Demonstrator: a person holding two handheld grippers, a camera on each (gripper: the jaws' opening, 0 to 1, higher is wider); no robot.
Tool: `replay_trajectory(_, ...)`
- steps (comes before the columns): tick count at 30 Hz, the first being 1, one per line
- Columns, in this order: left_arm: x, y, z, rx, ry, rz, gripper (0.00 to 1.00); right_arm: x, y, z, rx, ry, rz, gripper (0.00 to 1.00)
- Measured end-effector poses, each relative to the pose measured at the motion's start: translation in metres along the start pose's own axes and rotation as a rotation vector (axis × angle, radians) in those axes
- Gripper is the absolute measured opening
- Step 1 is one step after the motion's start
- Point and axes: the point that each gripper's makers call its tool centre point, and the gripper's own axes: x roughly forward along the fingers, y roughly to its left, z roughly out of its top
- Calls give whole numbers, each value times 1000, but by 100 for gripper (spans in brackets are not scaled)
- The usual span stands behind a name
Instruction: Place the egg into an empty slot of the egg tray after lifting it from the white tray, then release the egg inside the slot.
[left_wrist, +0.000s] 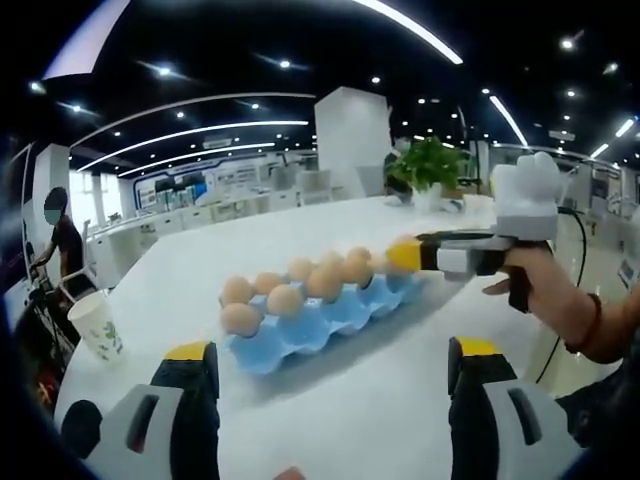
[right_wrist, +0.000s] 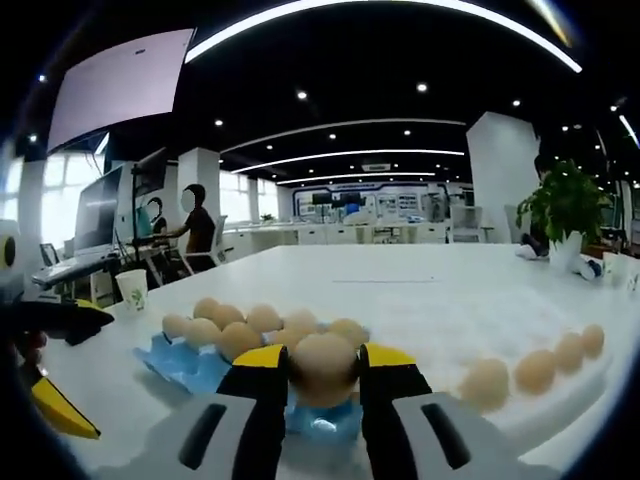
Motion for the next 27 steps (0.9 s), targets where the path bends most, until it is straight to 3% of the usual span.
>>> replay_trajectory(14,-1,1,-2,9,5,-4,98,10,41,-1,-6,22,130,29)
replay_trajectory(27,-5,3,-3,20,6,-5,100,19,91,4,-8,21,307,29)
